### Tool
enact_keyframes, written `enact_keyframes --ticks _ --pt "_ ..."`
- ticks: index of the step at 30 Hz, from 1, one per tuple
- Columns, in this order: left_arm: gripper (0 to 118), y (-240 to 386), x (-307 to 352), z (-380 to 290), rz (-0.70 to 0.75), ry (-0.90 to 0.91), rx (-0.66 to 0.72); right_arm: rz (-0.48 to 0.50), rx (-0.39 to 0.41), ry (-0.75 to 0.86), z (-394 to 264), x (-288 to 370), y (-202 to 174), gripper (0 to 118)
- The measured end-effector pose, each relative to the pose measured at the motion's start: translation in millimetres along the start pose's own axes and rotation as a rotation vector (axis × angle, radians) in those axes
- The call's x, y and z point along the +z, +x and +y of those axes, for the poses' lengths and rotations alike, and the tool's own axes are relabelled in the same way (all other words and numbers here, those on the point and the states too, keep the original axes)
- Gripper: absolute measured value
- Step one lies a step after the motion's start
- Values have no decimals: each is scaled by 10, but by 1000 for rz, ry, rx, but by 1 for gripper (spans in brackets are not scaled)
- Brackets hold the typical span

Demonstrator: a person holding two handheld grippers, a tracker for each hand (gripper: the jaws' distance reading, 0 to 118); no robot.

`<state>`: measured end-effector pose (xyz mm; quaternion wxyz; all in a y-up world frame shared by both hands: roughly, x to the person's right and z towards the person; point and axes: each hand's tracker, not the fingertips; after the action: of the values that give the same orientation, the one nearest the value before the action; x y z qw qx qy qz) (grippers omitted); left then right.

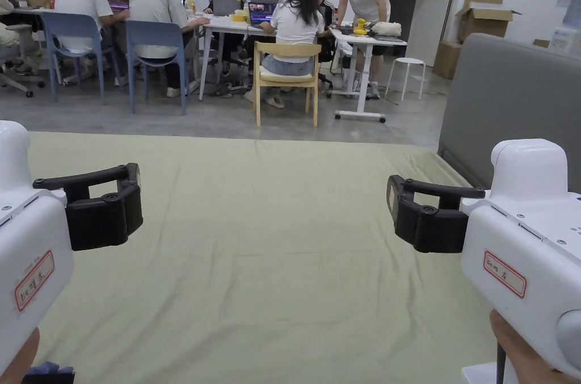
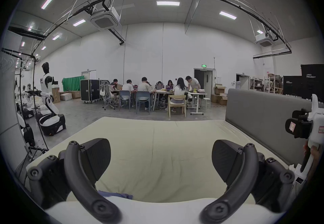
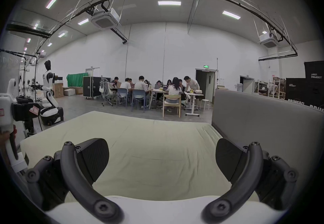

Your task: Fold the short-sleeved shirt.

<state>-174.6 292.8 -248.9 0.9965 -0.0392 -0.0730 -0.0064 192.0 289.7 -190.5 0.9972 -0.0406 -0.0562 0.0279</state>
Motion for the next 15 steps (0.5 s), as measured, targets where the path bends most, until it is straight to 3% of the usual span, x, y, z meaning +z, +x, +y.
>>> enact_keyframes --ticks 8,15 --pt "118 -10 -26 7 -44 -10 11 4 -12 14 -45 11 -22 118" --pt "118 28 -28 -24 44 10 -26 31 -12 -35 -48 -43 -35 118"
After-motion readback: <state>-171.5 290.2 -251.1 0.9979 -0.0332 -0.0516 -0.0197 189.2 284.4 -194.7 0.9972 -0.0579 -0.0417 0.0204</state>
